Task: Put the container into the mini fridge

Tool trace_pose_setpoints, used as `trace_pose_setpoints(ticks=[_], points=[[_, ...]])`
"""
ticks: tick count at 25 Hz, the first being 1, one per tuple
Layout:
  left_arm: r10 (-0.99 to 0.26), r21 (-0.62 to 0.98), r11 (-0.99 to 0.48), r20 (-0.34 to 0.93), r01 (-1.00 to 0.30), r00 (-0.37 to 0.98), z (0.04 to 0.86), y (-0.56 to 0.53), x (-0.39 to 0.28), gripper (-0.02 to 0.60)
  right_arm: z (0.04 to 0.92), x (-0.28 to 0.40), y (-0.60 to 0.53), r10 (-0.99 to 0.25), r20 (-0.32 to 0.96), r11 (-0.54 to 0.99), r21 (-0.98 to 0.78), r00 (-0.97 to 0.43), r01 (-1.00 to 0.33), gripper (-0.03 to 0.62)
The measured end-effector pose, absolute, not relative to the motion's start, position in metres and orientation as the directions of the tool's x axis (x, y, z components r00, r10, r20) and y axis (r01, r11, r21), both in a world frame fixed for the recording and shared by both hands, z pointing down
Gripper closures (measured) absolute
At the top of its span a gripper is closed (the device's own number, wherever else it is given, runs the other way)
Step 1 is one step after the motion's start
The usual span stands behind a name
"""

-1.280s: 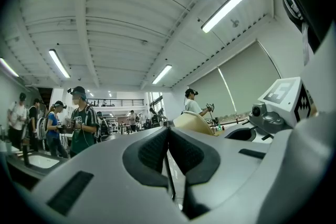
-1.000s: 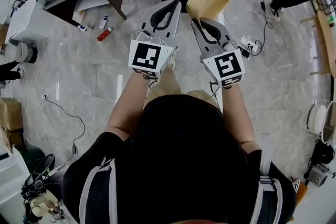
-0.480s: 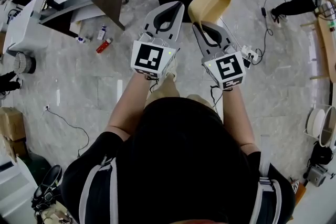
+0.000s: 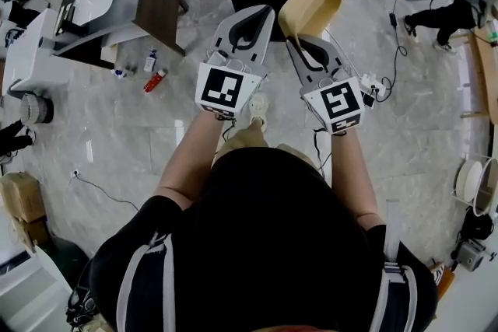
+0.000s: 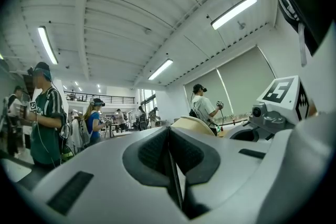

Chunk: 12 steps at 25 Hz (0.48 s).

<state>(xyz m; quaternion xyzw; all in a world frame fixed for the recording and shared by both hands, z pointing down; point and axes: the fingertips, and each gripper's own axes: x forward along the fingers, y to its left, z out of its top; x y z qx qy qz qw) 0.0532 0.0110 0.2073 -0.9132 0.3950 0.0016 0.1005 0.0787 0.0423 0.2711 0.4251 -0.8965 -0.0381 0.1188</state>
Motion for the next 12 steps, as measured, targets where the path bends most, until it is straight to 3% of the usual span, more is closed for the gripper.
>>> trace_pose_setpoints(ticks=[12], points=[[-0.697,-0.143,-0.702,-0.066,-0.698,0.714,0.220,-0.110,0.043,0.558,0.287,0.059,-0.069,-0.753,0.269,0.650,0.157,-0.601,-0.744,0.556]])
